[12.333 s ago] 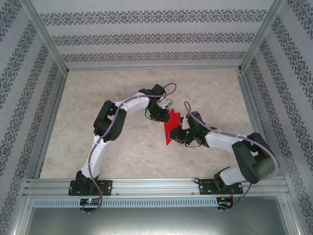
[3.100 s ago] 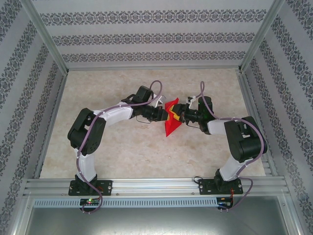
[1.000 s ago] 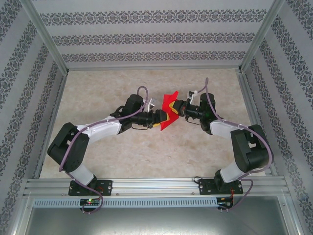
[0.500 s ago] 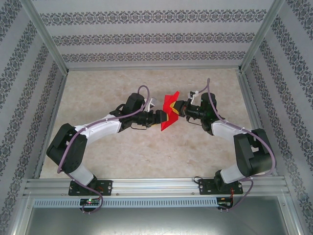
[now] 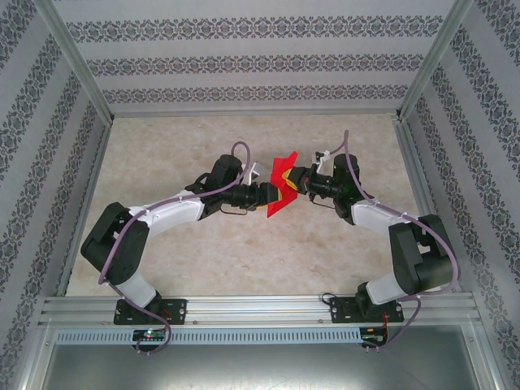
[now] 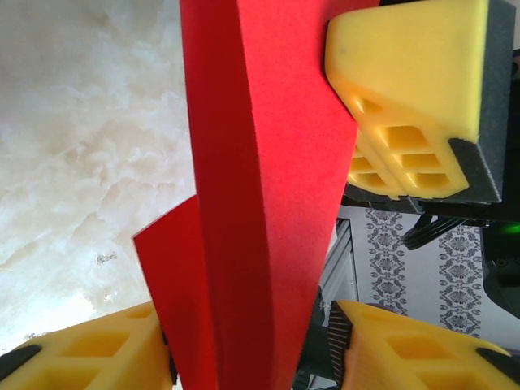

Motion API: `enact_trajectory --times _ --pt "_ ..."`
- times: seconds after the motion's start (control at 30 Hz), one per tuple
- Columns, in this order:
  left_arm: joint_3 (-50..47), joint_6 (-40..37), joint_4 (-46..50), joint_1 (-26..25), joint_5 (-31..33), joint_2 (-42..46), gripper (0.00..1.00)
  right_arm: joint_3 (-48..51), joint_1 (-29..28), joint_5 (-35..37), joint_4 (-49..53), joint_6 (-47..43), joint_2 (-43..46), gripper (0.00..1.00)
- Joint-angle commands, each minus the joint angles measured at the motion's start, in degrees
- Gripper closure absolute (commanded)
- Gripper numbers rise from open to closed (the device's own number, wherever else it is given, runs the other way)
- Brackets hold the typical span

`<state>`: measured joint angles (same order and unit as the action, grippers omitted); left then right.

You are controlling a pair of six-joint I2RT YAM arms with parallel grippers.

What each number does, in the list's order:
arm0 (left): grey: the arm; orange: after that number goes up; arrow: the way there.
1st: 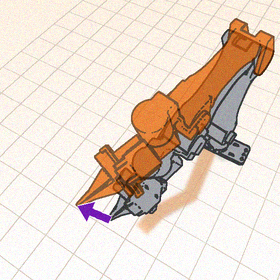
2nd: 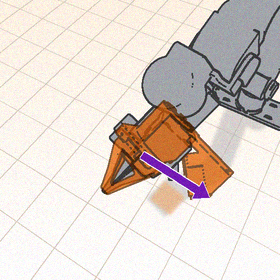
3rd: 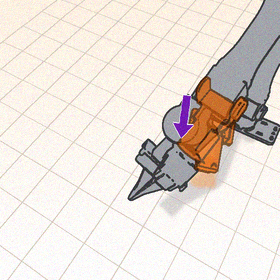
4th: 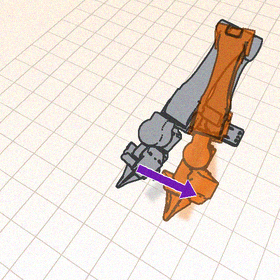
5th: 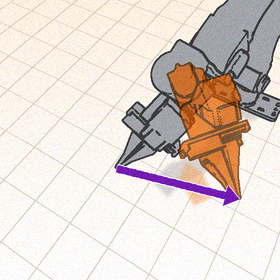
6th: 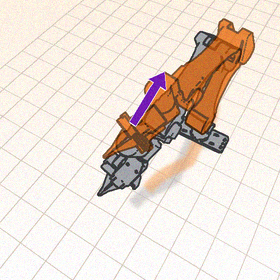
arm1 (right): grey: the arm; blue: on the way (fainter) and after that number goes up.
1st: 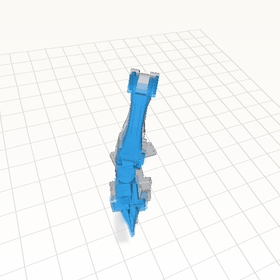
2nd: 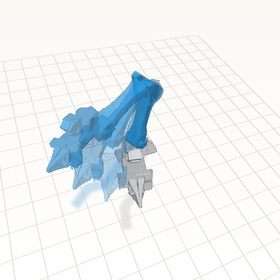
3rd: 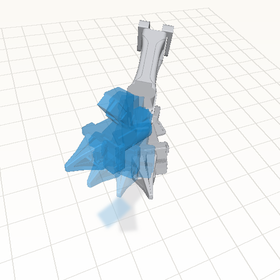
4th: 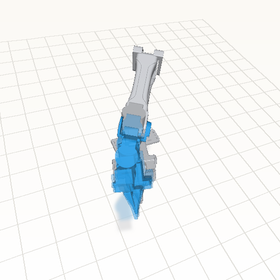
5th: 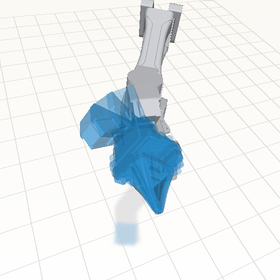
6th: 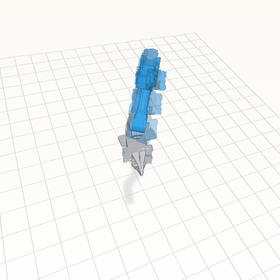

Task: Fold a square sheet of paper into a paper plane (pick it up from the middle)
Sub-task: Pick up the paper from the center of the table, then turn over the paper at the center of the table.

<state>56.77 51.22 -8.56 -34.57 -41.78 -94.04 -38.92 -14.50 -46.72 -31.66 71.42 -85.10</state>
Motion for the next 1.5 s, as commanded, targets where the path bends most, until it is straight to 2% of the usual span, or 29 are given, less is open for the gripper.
enact_trajectory --times 0.0,0.5,0.63,0.93,1.07,1.17,1.33,1.47 --pt "1.53 -0.86 -0.18 -0.68 -1.07 -0.53 0.52 -0.7 0.0 0.63 -0.89 -1.94 0.03 1.0" --pt "3.44 -3.35 4.05 -0.61 -1.11 -0.71 0.8 -0.43 0.43 0.15 -0.86 -3.03 -1.32 1.0" --pt "3.73 -3.93 5.11 -0.46 -1.1 -0.77 0.85 -0.37 0.48 0.2 -0.78 -3.38 -1.69 0.99" --pt "4.63 -6.63 8.82 0.44 -0.61 0.42 0.9 -1.92 1.24 1.06 4.69 -7.85 -1.12 0.71" --pt "6.65 -11.63 16.08 0.82 2.35 0.87 0.9 -3.12 2.52 3.41 14.19 -14.19 1.66 0.57" --pt "12.23 -21.05 29.9 0.82 9.87 0.88 0.9 -4.55 3.68 5.84 23.27 -20.06 4.7 0.52" --pt "22.61 -36.62 51.9 -1.03 37.27 -0.36 0.9 -6.97 5.68 10.47 36.5 -29.27 9.27 0.46" --pt "26.69 -42.7 60.55 -3.58 58.5 -2.79 0.89 -8.6 6.86 11.2 41.45 -33.23 10.98 0.41"
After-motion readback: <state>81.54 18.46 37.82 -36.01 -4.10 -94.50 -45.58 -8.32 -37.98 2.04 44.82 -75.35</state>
